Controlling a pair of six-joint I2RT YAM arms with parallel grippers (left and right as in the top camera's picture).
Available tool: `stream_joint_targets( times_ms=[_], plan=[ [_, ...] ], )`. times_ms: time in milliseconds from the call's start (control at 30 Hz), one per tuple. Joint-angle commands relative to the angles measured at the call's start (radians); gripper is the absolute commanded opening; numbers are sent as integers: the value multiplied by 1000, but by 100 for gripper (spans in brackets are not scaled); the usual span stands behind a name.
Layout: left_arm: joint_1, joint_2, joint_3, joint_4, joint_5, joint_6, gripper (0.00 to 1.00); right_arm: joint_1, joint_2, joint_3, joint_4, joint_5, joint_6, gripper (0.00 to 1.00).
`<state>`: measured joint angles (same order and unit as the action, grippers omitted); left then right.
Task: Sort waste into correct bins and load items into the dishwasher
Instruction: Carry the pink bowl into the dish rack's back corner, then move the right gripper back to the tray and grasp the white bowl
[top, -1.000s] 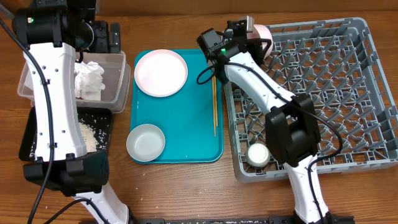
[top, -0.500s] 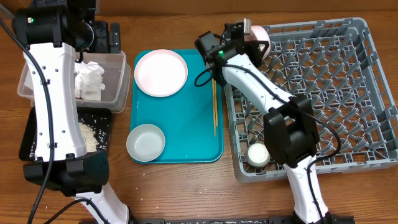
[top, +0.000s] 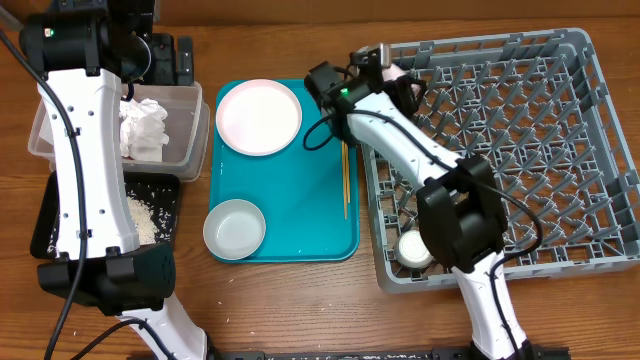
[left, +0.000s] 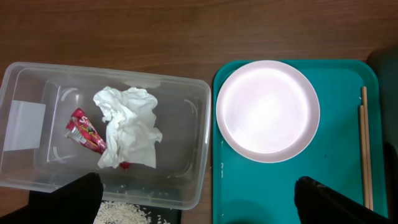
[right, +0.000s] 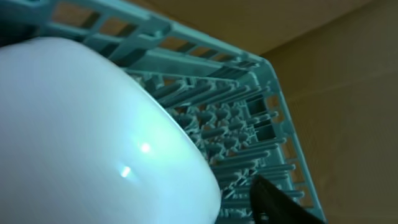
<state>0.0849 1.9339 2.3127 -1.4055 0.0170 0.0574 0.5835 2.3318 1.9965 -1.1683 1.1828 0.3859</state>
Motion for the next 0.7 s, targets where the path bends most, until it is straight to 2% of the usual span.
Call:
stream_joint_targets(
  times_ms=[0, 67, 133, 267, 367, 400, 533, 600, 667],
  plan=[
    [-6, 9, 18, 4, -10, -13, 100, 46, 0, 8, -10, -65, 13, 65],
    [-6, 9, 18, 4, -10, -13, 100, 61, -8, 25, -24, -68, 13, 73],
    [-6, 9, 18, 4, -10, -13, 100, 76, -24, 57, -55, -92, 13, 77],
    [-6, 9, 18, 4, -10, -13, 100, 84, -96, 128, -85, -255, 15, 84],
    [-6, 9, 18, 4, -10, -13, 100, 79, -154, 141, -92, -542, 7, 86],
    [-6, 9, 18, 4, -10, -13, 100, 74, -174, 141, -96, -731, 7, 86],
    [-6, 9, 18, 4, -10, -13, 100, 70, -176, 126, -93, -1158, 7, 85],
    [-6, 9, 18, 4, -10, -13, 100, 76, -176, 84, -64, -1314, 7, 84],
    [-6, 9, 18, 4, -10, -13, 100, 90, -176, 33, -23, -1381, 7, 84]
  ],
)
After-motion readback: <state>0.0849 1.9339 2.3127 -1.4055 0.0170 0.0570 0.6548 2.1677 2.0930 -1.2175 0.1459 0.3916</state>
